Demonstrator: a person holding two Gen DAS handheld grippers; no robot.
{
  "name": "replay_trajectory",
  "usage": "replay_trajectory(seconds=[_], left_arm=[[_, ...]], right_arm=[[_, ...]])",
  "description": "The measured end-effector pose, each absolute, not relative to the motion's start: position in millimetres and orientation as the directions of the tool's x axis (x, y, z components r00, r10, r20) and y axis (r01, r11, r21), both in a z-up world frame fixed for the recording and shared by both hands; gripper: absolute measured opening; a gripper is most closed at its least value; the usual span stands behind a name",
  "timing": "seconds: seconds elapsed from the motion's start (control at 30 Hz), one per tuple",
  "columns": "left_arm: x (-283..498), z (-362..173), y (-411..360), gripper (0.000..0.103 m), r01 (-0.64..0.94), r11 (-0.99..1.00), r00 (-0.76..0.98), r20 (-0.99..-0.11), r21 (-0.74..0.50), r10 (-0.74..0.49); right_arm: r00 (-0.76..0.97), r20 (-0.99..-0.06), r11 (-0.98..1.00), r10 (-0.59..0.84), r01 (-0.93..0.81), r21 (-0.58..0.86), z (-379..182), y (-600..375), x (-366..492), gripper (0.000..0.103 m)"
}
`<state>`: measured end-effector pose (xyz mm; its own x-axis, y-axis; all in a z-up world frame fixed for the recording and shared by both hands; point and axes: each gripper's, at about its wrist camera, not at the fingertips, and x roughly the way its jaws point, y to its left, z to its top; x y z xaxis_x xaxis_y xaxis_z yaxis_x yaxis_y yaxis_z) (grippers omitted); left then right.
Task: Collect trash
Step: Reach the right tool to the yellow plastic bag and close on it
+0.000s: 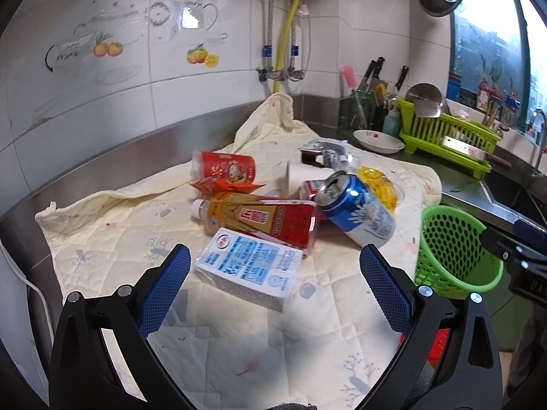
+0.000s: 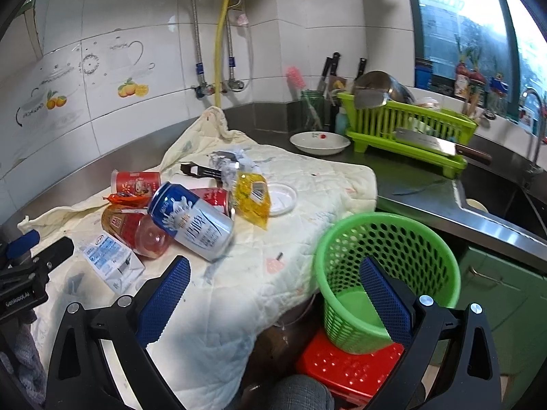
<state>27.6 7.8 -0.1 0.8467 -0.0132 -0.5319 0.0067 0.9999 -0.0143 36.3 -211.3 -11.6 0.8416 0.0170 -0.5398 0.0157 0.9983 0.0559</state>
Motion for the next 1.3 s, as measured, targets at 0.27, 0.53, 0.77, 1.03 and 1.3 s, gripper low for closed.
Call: replay_trajectory(seconds=[0.27,0.53,0.77,1.03,1.3], left_arm=[[38,-20,34,0.098,-0.077,0.997,0.804,-0.592,-0.006,0.058],[49,-32,49,0.097,-0.139,0.99,0.771,-0.629,-0.009,0.102],[59,-37,48,0.097,-0.142,0.99,0.764,-0.638,-0.013,0.101],[68,-44,47,0.097,-0.144,0.99,0.749,-0.654,-0.01,0.102],[74,-47,49,0.097,-0.147,0.989,0.742,-0.662,-0.008,0.105]], right_arm=[[0.824,-0.557,0.995,0.102,-0.078,0.067,-15,-203,74,0.096],[0.807,-0.561,0.982,0.184,-0.182,0.06,-13,-201,110,0.095],[0.779,-0.585,0.973,0.228,-0.203,0.109,-14,-223,155,0.087],[0.715,-0.639,0.959,0.283,-0.219,0.181,-35,-231,213,0.068],[0.649,-0.682,0.941,0.337,-0.223,0.253,-58,-228,261,0.058]])
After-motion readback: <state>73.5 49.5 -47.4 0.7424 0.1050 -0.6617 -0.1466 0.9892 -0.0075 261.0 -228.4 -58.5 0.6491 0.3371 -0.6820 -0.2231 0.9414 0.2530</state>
